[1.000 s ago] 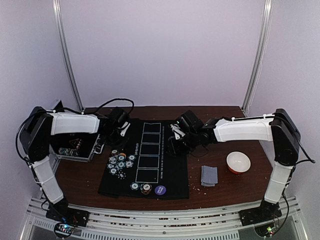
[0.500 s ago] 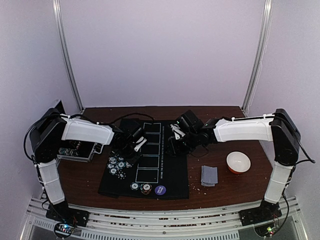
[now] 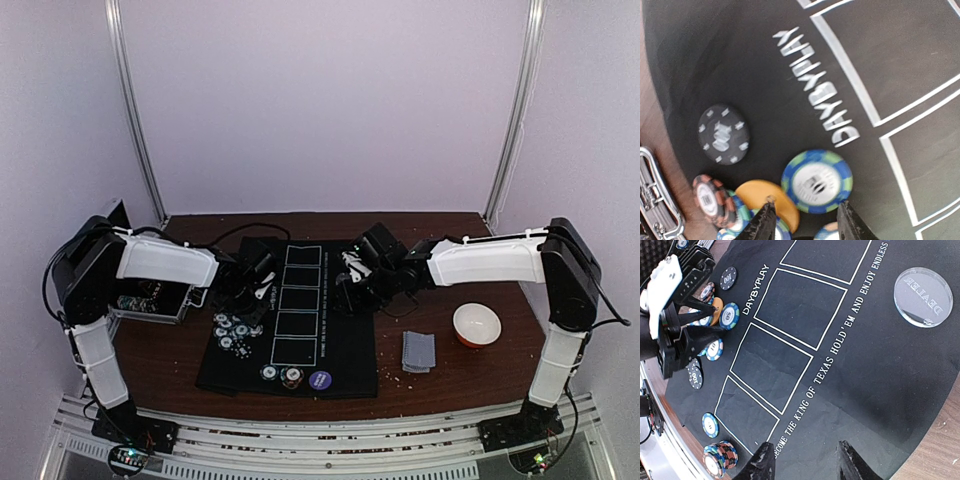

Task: Distribute texas hold em gaming equipment
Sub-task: Adjust the poker chips pile in the big blind area.

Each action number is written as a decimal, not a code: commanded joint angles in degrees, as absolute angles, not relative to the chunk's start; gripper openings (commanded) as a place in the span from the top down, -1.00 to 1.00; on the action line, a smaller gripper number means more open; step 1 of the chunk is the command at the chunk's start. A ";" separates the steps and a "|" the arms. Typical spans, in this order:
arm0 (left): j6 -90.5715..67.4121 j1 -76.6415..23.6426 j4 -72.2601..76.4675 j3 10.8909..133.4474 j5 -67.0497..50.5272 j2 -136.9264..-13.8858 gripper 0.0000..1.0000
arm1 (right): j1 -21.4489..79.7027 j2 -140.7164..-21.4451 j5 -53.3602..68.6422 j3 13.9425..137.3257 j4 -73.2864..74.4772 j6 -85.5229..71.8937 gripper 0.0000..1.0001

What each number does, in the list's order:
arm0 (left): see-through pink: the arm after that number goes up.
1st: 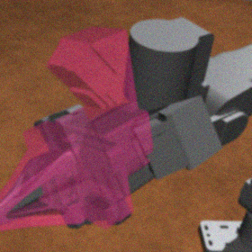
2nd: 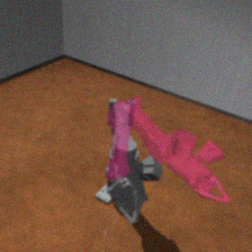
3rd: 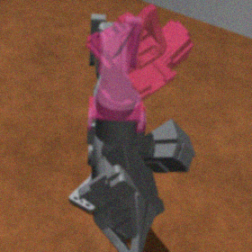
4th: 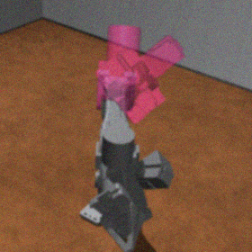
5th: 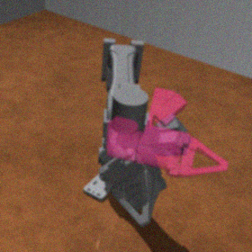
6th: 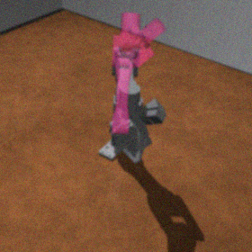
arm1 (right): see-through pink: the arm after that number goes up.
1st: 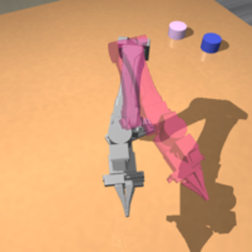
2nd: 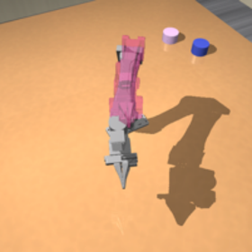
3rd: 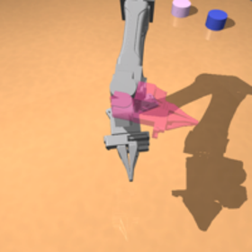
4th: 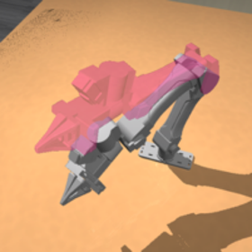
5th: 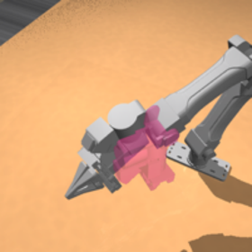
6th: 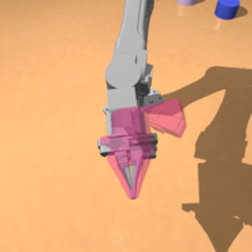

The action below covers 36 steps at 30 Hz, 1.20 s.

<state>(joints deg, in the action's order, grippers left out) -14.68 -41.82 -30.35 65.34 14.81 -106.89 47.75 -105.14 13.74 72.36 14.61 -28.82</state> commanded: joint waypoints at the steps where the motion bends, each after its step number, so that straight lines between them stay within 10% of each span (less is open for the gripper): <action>1: -15.67 -38.23 -36.58 62.47 16.28 -106.44 0.12 | 47.65 -103.28 13.53 71.44 15.34 -28.84 0.12; 36: -11.98 -42.72 -32.19 59.68 3.78 -96.64 0.11 | 48.07 -102.98 13.62 71.82 16.70 -29.06 0.12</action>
